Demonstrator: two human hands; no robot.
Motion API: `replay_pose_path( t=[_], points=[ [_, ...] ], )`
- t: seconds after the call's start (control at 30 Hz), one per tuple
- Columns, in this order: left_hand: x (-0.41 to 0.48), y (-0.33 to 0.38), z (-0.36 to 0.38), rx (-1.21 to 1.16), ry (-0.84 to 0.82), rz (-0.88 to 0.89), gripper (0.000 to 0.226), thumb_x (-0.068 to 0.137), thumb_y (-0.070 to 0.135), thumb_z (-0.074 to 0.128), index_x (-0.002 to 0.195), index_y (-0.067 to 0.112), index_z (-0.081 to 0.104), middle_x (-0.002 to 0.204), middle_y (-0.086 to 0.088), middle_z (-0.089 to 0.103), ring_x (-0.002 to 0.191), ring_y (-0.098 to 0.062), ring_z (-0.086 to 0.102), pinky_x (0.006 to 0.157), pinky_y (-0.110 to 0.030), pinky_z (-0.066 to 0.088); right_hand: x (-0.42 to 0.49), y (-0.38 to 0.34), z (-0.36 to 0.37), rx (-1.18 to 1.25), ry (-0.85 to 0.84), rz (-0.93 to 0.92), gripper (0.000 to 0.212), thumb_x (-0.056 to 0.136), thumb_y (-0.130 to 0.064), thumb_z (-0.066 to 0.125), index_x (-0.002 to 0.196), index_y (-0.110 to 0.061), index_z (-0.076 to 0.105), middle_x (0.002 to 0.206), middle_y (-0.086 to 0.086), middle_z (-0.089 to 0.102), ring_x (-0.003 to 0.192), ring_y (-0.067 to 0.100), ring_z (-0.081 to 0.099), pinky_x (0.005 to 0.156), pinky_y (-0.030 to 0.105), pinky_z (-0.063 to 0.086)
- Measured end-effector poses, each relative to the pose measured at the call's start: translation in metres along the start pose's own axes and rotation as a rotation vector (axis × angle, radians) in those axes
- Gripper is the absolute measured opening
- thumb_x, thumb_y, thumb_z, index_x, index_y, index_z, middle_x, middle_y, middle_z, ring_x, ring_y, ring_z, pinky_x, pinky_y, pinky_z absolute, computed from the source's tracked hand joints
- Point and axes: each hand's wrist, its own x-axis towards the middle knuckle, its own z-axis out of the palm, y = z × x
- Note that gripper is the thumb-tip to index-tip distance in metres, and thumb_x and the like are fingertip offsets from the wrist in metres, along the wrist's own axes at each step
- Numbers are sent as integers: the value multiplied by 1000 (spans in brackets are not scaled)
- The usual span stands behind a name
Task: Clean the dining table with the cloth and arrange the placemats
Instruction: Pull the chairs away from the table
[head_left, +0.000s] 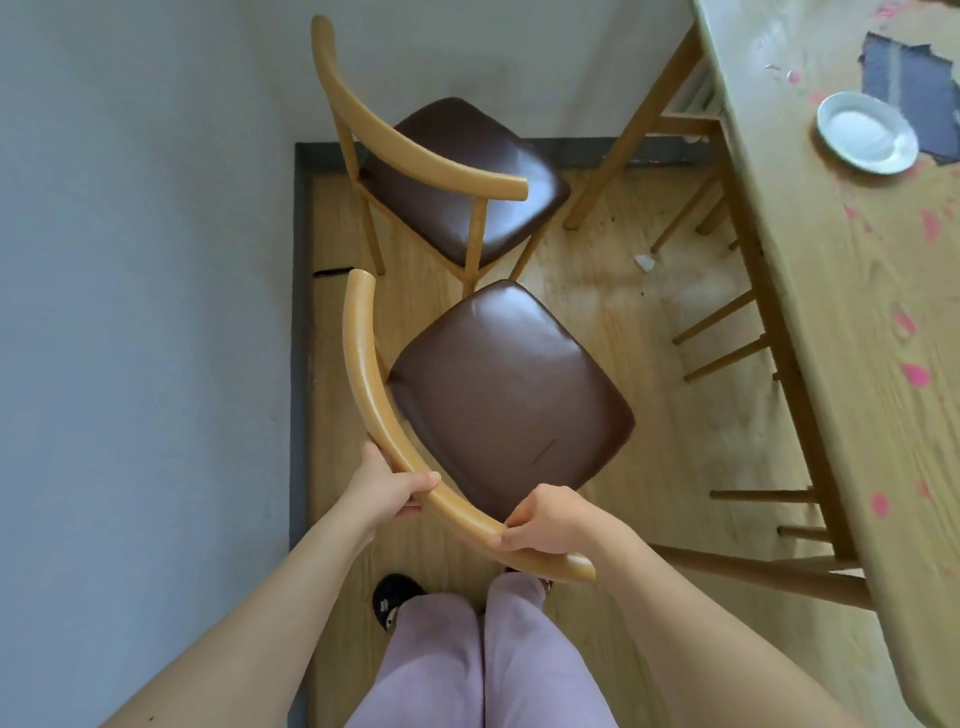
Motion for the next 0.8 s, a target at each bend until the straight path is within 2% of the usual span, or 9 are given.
replay_pose_path(
  t=[0.1, 0.33, 0.43, 0.57, 0.8],
  points=[
    [5, 8, 18, 33, -16, 0, 88, 78, 12, 76, 143, 26, 17, 111, -4, 54, 91, -22, 64, 67, -31, 58, -3, 18, -5, 50, 10, 26, 45, 77, -60, 64, 107, -28, 73, 98, -7, 68, 88, 9, 60, 65, 20, 43],
    [9, 32, 60, 150, -92, -10, 84, 78, 12, 76, 140, 20, 19, 126, -11, 50, 106, -29, 61, 79, -38, 58, -13, 56, -18, 135, 22, 110, 45, 75, -56, 69, 109, -27, 71, 97, -6, 65, 82, 8, 59, 56, 18, 40],
    [14, 44, 88, 216, -133, -14, 92, 77, 14, 77, 144, 19, 14, 128, -12, 50, 107, -30, 61, 84, -41, 57, -18, 80, -25, 162, 25, 152, 47, 73, -57, 69, 107, -26, 71, 98, -5, 66, 86, 10, 61, 60, 20, 43],
    [21, 58, 123, 280, -176, -15, 95, 74, 16, 80, 143, 18, 14, 124, -13, 53, 99, -28, 65, 81, -41, 58, -25, 110, -38, 172, 30, 189, 49, 72, -58, 69, 108, -25, 71, 101, -4, 65, 90, 13, 61, 65, 23, 46],
    [34, 82, 153, 337, -239, -41, 92, 71, 19, 82, 139, 17, 20, 117, -11, 59, 88, -21, 70, 75, -32, 59, -27, 142, -58, 221, 29, 189, 52, 75, -58, 69, 115, -25, 69, 105, -4, 64, 93, 14, 62, 72, 25, 49]
  ],
)
